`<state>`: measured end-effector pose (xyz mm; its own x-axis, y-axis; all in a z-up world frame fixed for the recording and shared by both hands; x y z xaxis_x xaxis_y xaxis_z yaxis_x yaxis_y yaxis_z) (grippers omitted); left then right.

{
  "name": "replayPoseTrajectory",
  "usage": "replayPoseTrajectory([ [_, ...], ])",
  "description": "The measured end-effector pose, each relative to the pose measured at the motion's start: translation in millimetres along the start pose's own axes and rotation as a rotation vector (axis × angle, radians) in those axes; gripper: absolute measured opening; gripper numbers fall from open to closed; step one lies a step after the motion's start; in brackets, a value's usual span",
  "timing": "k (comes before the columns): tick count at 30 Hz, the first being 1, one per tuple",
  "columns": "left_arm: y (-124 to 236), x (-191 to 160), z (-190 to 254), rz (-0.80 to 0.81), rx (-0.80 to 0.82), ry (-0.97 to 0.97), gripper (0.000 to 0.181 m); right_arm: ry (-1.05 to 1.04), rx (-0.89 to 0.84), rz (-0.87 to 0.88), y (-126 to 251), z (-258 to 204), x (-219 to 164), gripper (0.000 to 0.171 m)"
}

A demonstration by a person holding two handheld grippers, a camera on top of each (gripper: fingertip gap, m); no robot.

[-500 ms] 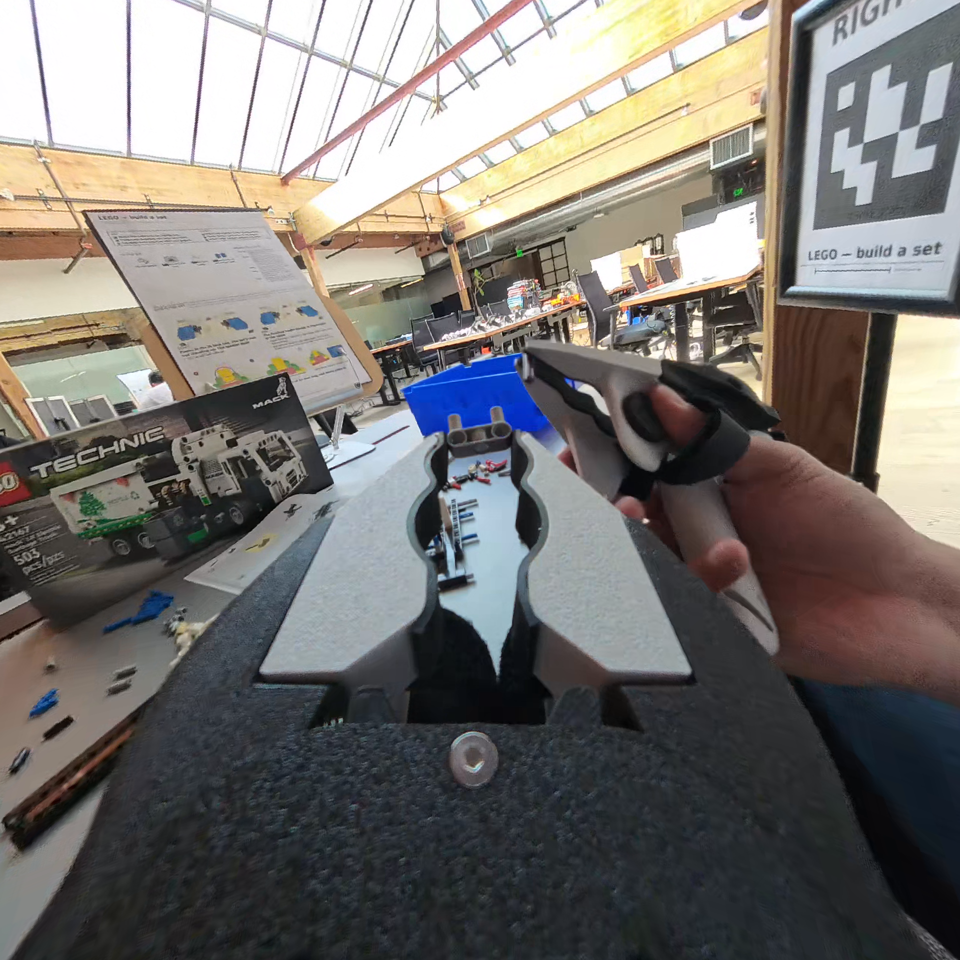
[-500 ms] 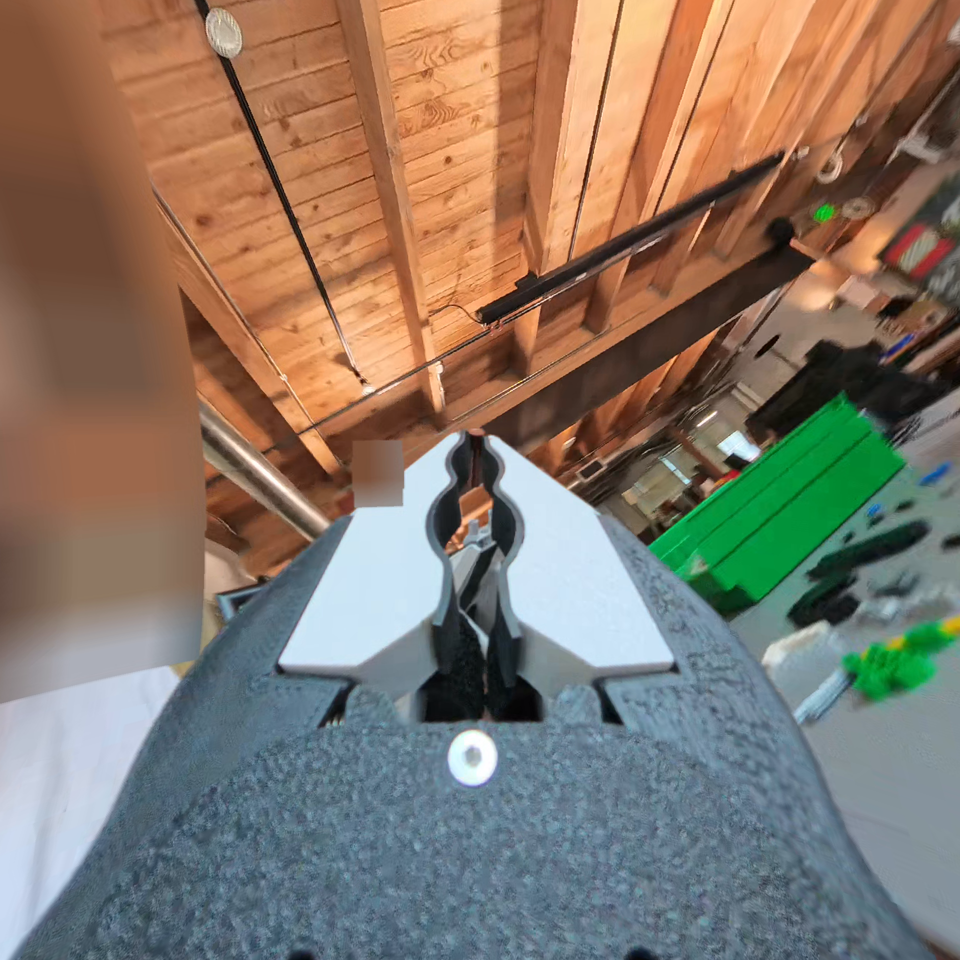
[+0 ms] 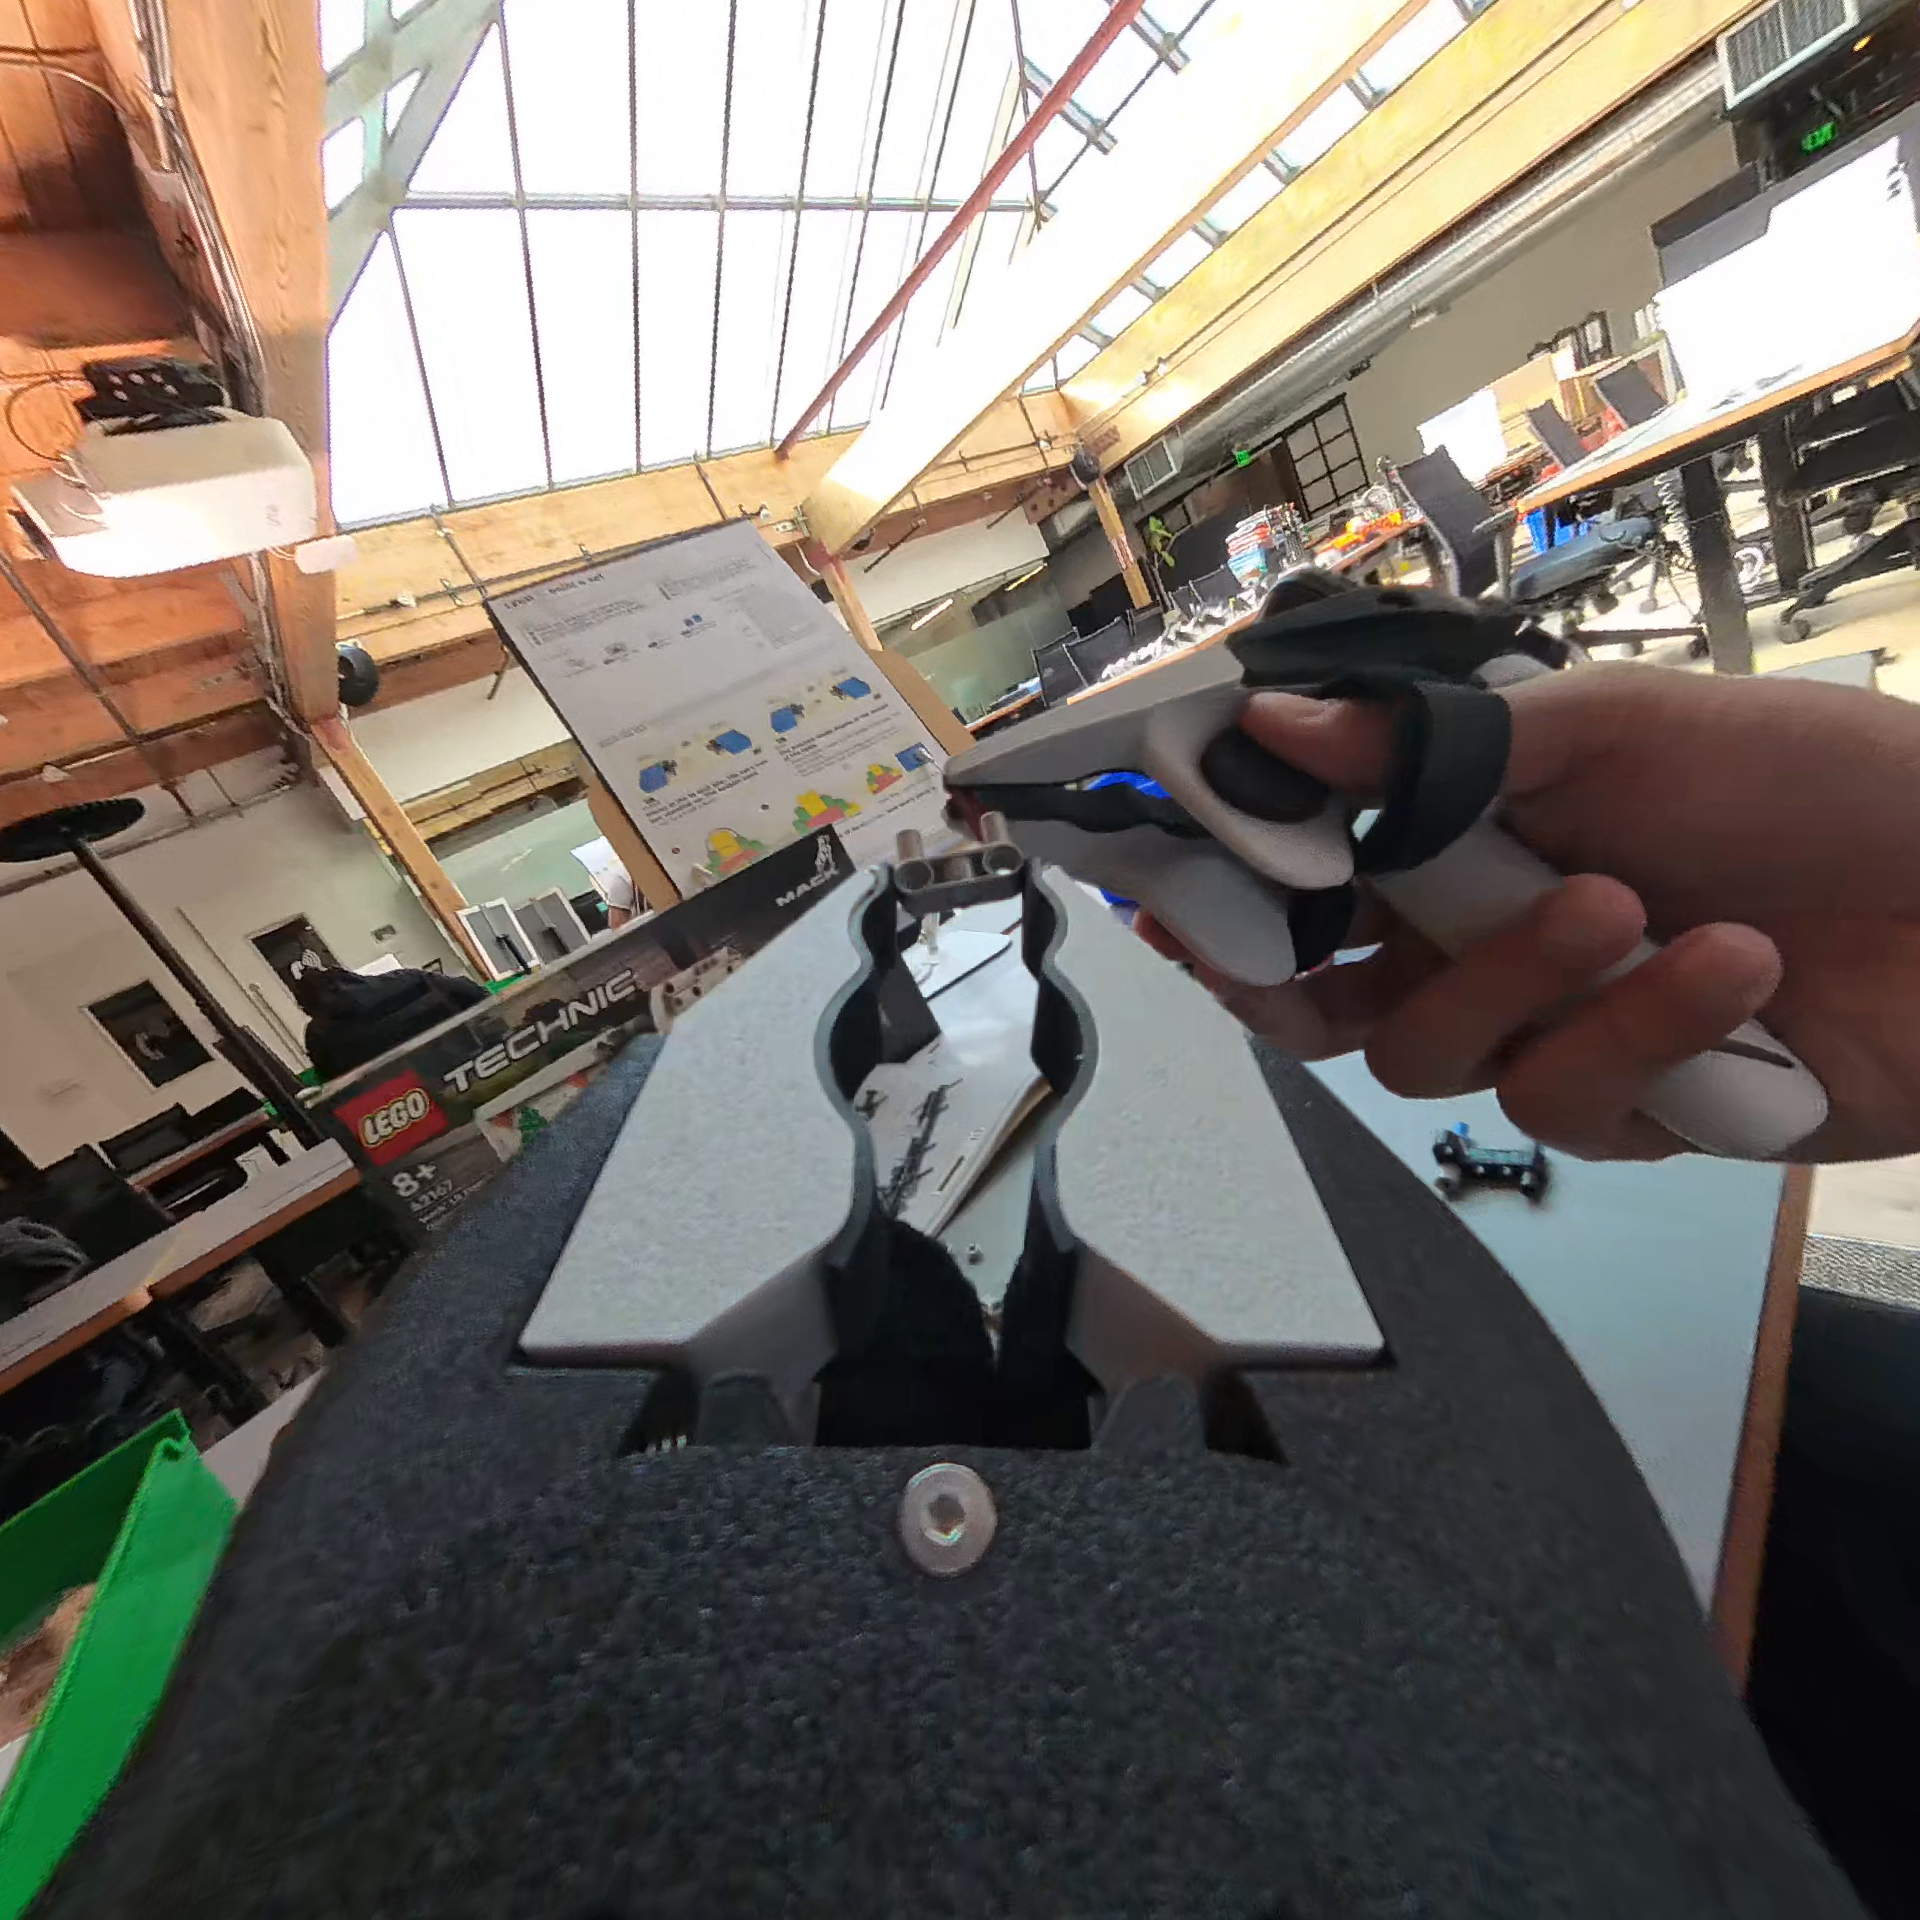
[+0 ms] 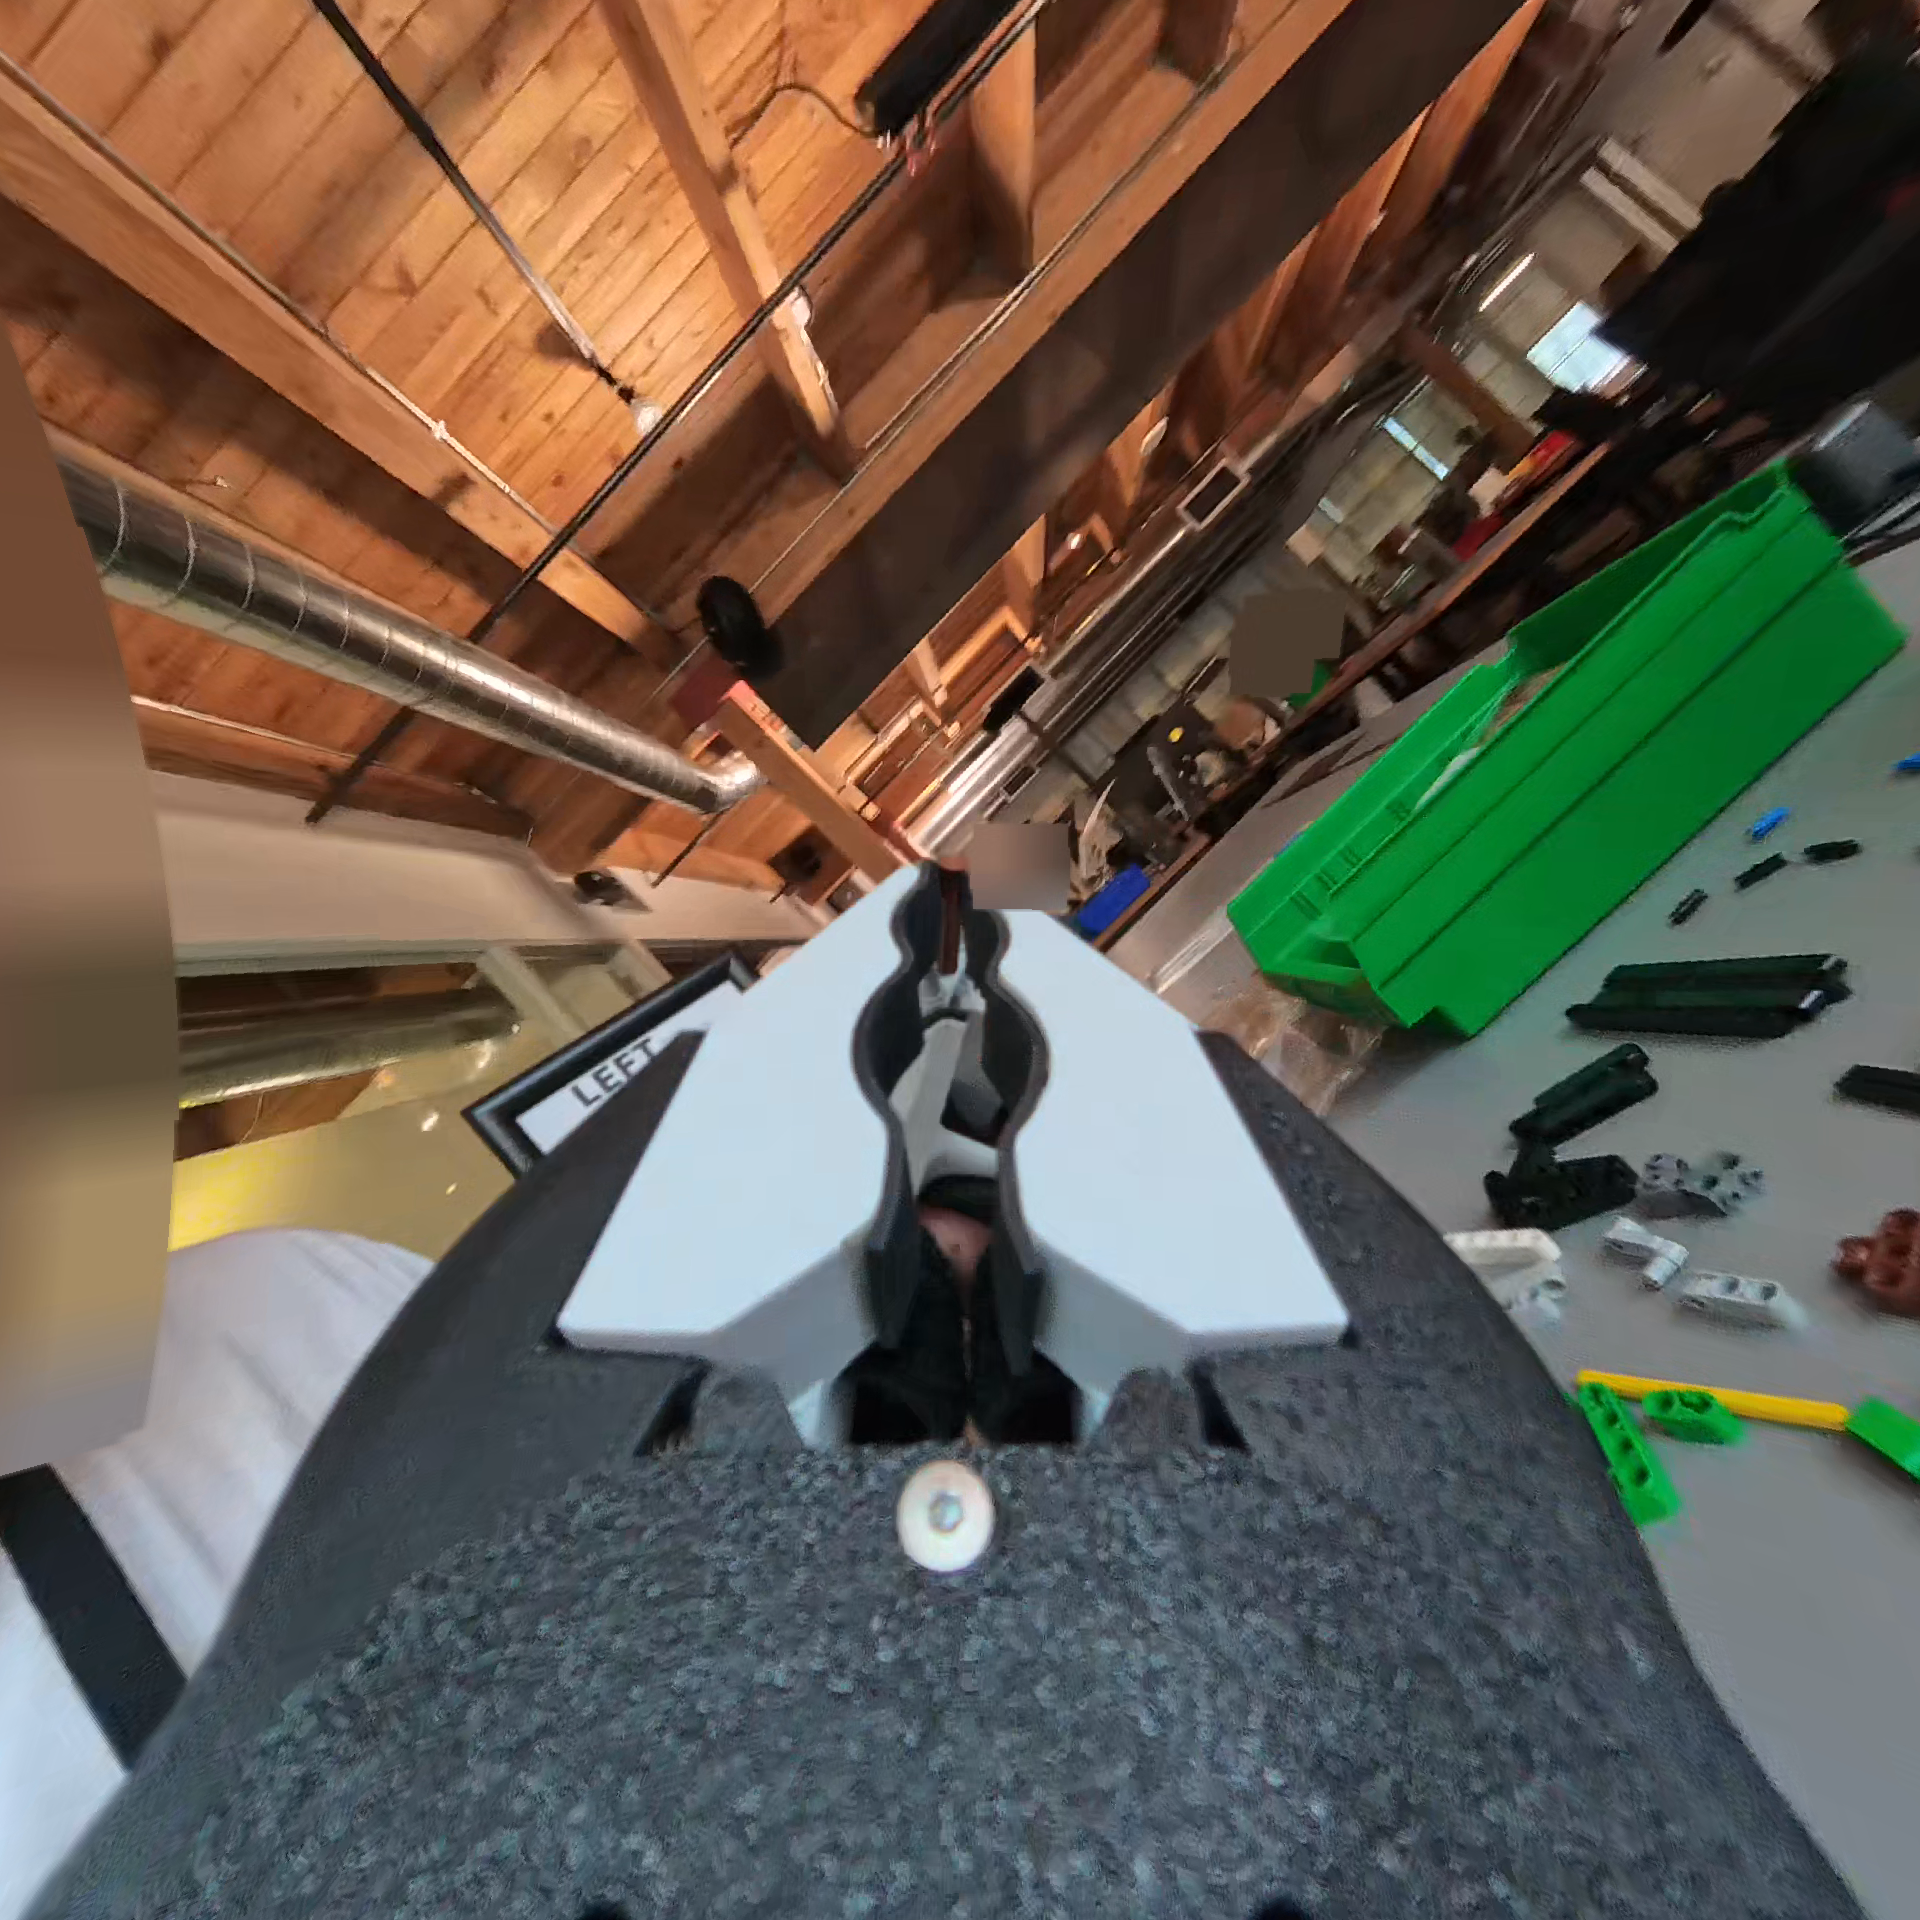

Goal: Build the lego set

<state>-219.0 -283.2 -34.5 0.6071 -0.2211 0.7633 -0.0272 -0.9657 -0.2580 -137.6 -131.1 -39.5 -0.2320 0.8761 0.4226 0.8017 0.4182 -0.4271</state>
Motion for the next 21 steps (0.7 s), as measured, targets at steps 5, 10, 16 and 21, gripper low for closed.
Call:
replayPoseTrajectory([
  [5, -4, 2, -10, 0.030, 0.018, -0.003, 0.022, 0.179, -0.042, -0.131, -21, -8, 11, 0.000],
  [10, -7, 5, -12, 0.017, 0.058, -0.003, 0.022, 0.212, -0.070, -0.241, -32, -12, 21, 0.000],
  [16, -12, -4, 0, -0.055, 0.044, -0.052, 0.022, 0.204, -0.113, -0.234, -20, -3, 22, 0.000],
  [21, -13, -27, 14, -0.267, -0.021, 0.007, 0.022, 0.410, -0.334, -0.229, 11, 4, 22, 0.000],
])
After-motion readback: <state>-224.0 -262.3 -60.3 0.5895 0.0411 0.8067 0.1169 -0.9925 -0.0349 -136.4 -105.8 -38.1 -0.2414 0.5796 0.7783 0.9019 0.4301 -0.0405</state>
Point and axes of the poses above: each gripper's, where its closed fingertips meet, y back along the fingers, x out of its top, z = x × y across the jaws, the point moved 10 cm from there along y, back along the fingers, and after that the axes turned 11 degrees about -y, right-handed, at the moved point
